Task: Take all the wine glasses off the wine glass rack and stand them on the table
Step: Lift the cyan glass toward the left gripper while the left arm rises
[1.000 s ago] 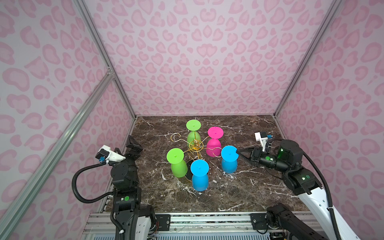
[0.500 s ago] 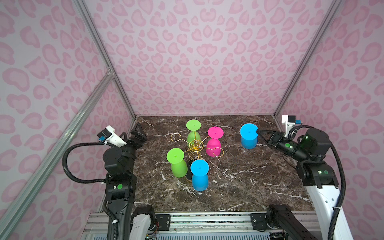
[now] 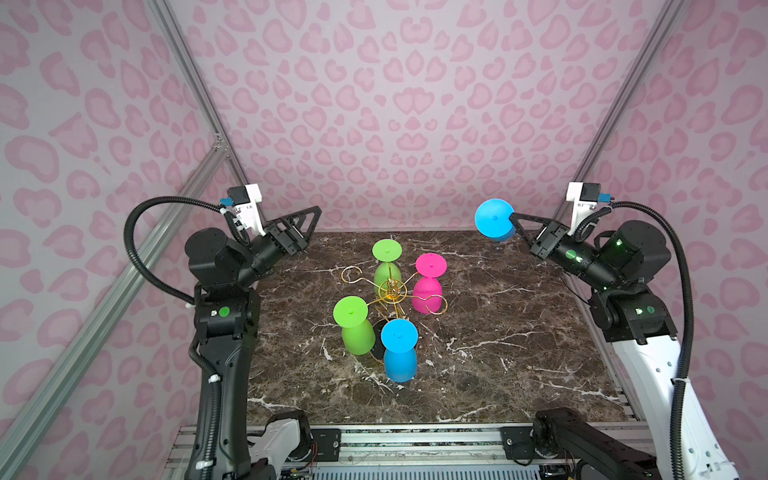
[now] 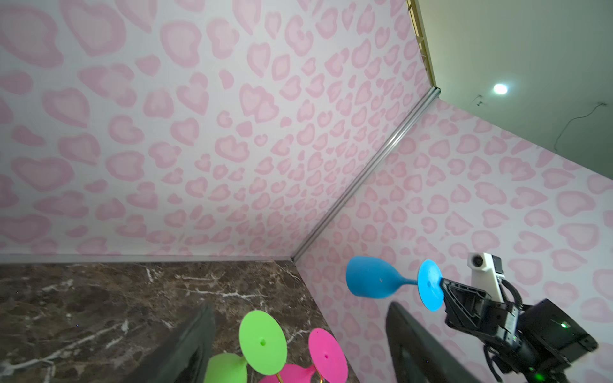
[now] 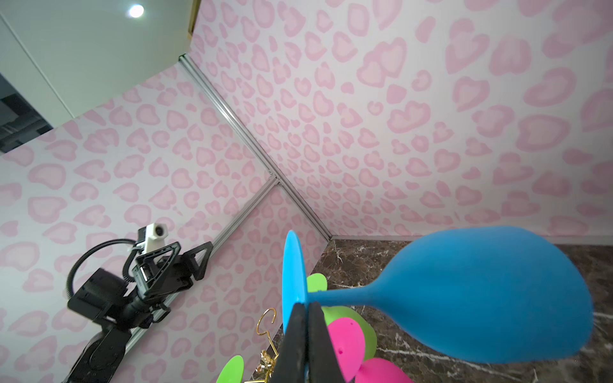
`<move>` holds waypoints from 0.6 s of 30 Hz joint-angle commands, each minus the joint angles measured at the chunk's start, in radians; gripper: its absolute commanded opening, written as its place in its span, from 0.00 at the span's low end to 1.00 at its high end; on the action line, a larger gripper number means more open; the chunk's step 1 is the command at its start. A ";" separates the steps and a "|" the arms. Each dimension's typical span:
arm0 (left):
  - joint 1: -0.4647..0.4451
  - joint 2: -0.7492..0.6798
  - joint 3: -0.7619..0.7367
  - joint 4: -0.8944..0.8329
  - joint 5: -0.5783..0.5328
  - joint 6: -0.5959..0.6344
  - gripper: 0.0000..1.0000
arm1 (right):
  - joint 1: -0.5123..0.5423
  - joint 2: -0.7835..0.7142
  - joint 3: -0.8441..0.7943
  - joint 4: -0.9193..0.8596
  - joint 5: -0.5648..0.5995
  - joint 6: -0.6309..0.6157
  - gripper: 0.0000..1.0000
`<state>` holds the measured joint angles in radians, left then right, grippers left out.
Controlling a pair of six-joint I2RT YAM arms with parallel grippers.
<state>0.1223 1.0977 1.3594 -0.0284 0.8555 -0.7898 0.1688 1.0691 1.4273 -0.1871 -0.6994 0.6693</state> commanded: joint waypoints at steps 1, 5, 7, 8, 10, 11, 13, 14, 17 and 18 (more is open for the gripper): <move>-0.038 0.051 0.076 0.058 0.176 -0.052 0.81 | 0.051 0.049 0.050 0.041 0.017 -0.094 0.00; -0.107 0.126 0.164 0.054 0.221 -0.043 0.80 | 0.114 0.137 0.177 0.028 -0.023 -0.149 0.00; -0.135 0.163 0.199 0.055 0.246 -0.043 0.78 | 0.141 0.172 0.219 0.034 -0.052 -0.173 0.00; -0.149 0.180 0.211 0.056 0.253 -0.046 0.77 | 0.153 0.191 0.238 0.037 -0.070 -0.180 0.00; -0.175 0.202 0.230 0.057 0.257 -0.047 0.75 | 0.175 0.226 0.273 0.032 -0.094 -0.193 0.00; -0.191 0.215 0.238 0.062 0.258 -0.049 0.74 | 0.185 0.243 0.284 0.029 -0.105 -0.195 0.00; -0.224 0.237 0.258 0.070 0.268 -0.050 0.73 | 0.204 0.266 0.301 0.025 -0.104 -0.199 0.00; -0.242 0.250 0.272 0.074 0.275 -0.051 0.73 | 0.213 0.274 0.305 0.027 -0.102 -0.202 0.00; -0.277 0.283 0.307 0.083 0.298 -0.063 0.70 | 0.239 0.294 0.318 0.030 -0.094 -0.208 0.00; -0.283 0.288 0.309 0.089 0.298 -0.070 0.69 | 0.246 0.300 0.322 0.030 -0.092 -0.208 0.00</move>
<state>-0.1482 1.3720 1.6447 0.0105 1.1164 -0.8410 0.4007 1.3602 1.7382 -0.1856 -0.7788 0.4824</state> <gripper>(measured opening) 0.695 0.049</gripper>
